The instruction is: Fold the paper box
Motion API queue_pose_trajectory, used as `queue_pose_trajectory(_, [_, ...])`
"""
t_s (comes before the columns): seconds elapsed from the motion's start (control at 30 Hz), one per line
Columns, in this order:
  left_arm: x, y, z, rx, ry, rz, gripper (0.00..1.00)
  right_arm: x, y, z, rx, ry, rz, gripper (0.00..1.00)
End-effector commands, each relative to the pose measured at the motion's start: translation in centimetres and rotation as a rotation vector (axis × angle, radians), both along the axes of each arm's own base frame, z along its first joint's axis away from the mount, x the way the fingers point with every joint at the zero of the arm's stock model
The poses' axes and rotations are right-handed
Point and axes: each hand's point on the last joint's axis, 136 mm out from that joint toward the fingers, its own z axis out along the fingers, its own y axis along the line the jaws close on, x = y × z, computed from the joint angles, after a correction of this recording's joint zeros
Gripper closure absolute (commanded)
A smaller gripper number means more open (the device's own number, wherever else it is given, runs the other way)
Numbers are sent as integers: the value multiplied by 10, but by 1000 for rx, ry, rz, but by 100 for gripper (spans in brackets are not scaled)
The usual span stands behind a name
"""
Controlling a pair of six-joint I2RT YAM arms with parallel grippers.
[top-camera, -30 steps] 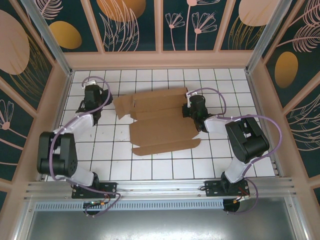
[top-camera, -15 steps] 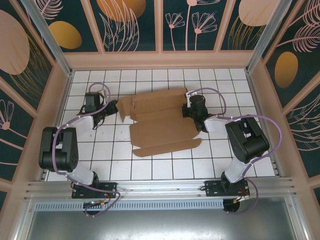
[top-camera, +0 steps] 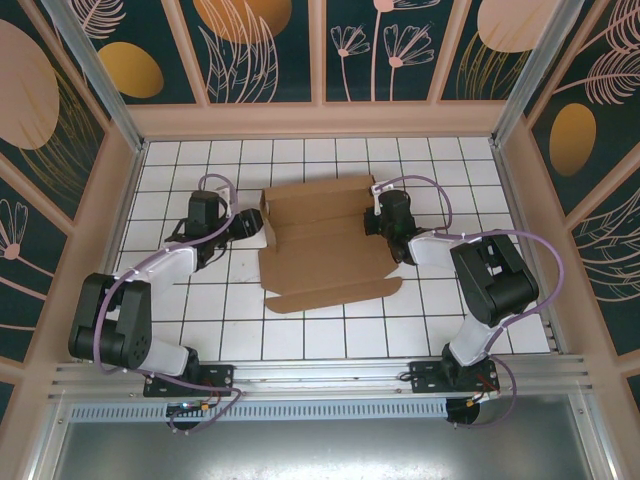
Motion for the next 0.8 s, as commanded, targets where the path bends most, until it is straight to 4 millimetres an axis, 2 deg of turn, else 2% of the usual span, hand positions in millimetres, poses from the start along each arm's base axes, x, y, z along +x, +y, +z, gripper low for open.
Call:
queue_pose_trajectory(0.0, [-6,-19,0,26,-3,-84,36,-4,8,-6,5,27,16,94])
queue_pose_trajectory(0.1, [-11,-32,2,65,-12,-132,36,-4,7,-7,2,29,12,93])
queue_pose_trajectory(0.2, [-15,-37,1,94,3,-152,37,-5,6,-8,-3,30,8,93])
queue_pose_trajectory(0.5, [-25,-37,0,149,4,-178,38,-4,3,-11,-10,32,-9,93])
queue_pose_trajectory(0.77, [-27,-42,7,260,-27,-285,41,-3,2,-13,-16,35,-13,93])
